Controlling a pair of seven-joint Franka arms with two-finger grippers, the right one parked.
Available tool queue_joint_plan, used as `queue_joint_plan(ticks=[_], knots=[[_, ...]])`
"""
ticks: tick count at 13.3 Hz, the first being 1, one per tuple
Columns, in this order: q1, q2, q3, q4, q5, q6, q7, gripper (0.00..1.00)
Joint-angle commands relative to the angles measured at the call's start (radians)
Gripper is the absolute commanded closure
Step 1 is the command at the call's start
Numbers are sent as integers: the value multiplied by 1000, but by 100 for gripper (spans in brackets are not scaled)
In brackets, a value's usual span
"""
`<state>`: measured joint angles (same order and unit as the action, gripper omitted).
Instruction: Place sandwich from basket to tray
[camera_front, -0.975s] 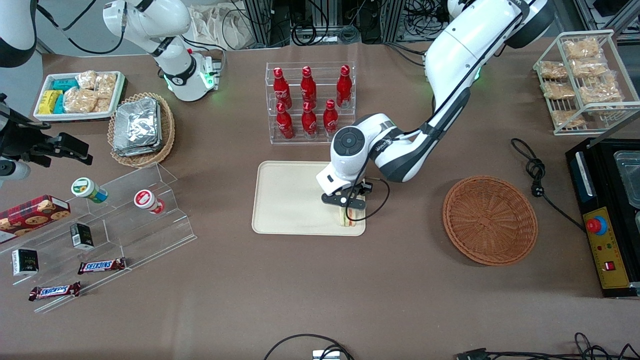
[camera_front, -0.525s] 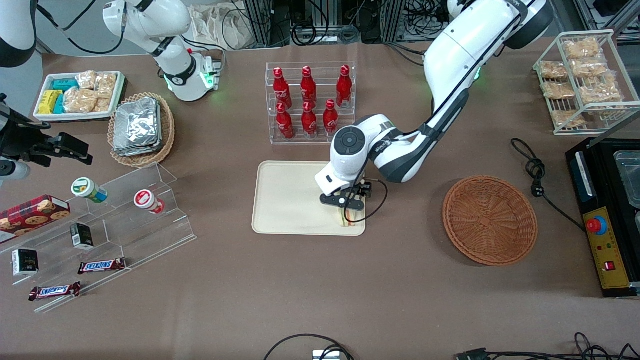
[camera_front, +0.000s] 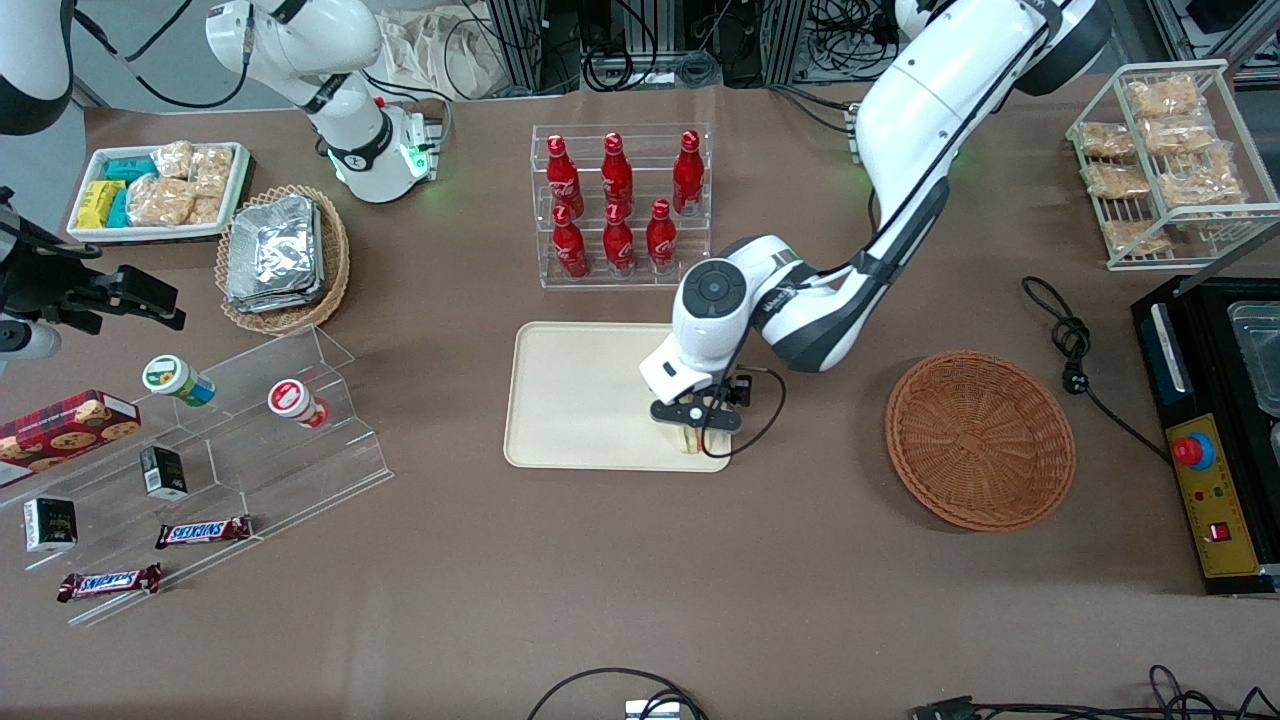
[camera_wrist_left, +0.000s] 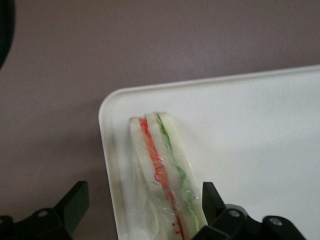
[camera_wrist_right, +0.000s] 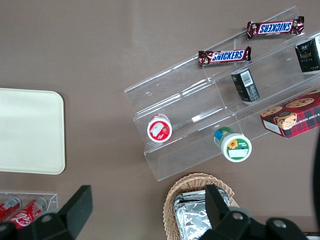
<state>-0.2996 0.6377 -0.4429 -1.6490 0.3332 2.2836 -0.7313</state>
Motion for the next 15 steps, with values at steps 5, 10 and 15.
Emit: queue_joint_plan(ticks=[5, 10, 15], knots=[[-13, -259, 211, -11, -348, -106, 235, 0], [161, -443, 273, -21, -344, -404, 395, 0], [289, -680, 277, -111, -330, -597, 492, 0]])
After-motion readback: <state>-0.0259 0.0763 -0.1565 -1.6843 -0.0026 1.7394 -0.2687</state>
